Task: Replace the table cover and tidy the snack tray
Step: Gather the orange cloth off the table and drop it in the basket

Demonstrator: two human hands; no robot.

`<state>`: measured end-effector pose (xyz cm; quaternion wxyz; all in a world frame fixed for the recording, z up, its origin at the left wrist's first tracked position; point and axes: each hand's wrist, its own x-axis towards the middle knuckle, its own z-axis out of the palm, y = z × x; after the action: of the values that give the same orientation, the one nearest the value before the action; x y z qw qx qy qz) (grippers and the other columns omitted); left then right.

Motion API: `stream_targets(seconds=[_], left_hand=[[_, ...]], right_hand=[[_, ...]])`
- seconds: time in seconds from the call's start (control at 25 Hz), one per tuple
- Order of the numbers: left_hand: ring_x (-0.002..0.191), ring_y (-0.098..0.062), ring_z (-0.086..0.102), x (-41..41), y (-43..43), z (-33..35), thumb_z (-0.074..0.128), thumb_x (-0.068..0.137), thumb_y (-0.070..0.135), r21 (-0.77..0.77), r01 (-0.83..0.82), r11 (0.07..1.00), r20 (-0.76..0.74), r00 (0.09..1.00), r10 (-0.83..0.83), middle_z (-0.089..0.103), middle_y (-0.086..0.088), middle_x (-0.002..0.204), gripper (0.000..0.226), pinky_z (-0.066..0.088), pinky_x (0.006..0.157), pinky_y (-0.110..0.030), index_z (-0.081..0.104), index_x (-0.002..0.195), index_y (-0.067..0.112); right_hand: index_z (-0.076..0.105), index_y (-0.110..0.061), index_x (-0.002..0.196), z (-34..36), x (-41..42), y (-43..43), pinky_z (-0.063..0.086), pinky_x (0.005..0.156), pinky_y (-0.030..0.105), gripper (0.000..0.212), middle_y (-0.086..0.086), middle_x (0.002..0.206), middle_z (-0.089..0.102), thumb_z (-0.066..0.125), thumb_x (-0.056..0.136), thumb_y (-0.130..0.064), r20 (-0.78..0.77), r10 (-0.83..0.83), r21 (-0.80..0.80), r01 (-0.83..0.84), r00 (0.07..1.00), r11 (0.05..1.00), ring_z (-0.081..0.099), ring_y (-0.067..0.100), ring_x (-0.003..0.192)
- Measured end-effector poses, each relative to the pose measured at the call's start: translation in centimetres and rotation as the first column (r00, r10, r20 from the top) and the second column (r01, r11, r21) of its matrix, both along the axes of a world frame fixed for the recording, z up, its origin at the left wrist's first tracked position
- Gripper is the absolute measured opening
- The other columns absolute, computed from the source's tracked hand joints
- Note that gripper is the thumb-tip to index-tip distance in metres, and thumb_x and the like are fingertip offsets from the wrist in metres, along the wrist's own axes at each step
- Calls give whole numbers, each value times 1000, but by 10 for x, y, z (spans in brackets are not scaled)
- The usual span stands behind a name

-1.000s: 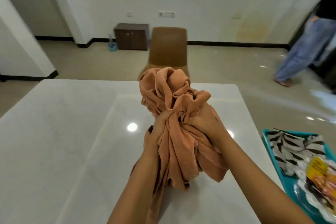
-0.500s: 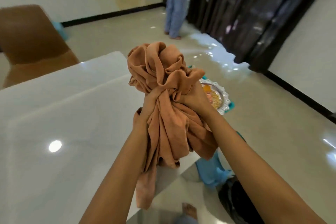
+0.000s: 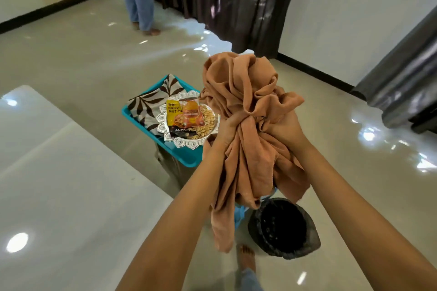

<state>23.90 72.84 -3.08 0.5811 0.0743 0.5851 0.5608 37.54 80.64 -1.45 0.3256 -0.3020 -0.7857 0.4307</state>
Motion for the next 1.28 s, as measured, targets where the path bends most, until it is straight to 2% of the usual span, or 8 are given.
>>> stream_targets(seconds=[0.16,0.28,0.44,0.6,0.8,0.96,1.16,1.28], left_hand=[[92,-26,59,16,50,-25,68,79,15,52,-7,999,-13,1000,7,49,-24,135,68,49,90,-34,40,137,-8],[98,-23,54,23,72,-60,55,89,-5,85,2,996,-162,987,12,43,-31,140,50,46,89,-28,36,136,-13],[124,-20,51,32,66,-128,76,56,43,-26,77,997,-276,958,-81,51,-6,138,99,40,109,-35,38,142,11],[133,-18,35,41,51,-195,71,82,33,-258,179,949,-429,859,-279,38,-10,147,81,19,86,8,28,147,11],[139,-29,31,50,42,-263,63,84,16,-469,265,843,-429,766,-479,30,-11,152,75,26,113,-28,26,149,13],[137,-30,35,56,45,-313,55,92,17,-602,480,638,-341,568,-749,34,-18,149,60,28,114,-38,31,146,6],[137,-34,32,55,30,-384,44,98,32,-766,538,353,-237,275,-932,29,-20,151,61,24,115,-36,24,148,4],[124,-32,49,53,32,-401,41,98,27,-796,466,388,-309,238,-921,50,-18,137,44,36,101,-33,45,135,4]], right_hand=[[51,-13,126,-45,23,41,49,85,12,56,-4,115,61,76,76,-12,13,-145,-60,146,989,988,61,-3,101],[52,-36,114,-84,33,57,48,83,10,57,-4,107,62,74,78,3,48,-67,-103,71,997,992,65,21,100],[52,-6,106,-162,40,69,37,92,5,41,6,100,57,76,73,-5,235,9,129,-41,972,991,57,29,92],[49,-1,123,-232,54,68,28,110,24,63,15,121,51,67,75,-38,481,164,90,-235,861,968,49,32,110],[7,-13,151,-313,75,56,-6,116,24,94,16,158,16,60,83,-50,804,309,-86,-415,508,906,18,29,146],[40,-14,145,-360,73,58,15,116,37,84,11,146,43,59,76,-59,926,196,-5,-511,322,860,40,22,136],[38,-15,143,-414,56,56,22,114,36,61,10,144,42,50,90,-43,924,377,-301,-477,70,826,38,27,134],[48,-14,135,-430,45,56,34,108,38,56,13,136,49,54,89,-44,871,491,-441,-406,21,800,46,30,127]])
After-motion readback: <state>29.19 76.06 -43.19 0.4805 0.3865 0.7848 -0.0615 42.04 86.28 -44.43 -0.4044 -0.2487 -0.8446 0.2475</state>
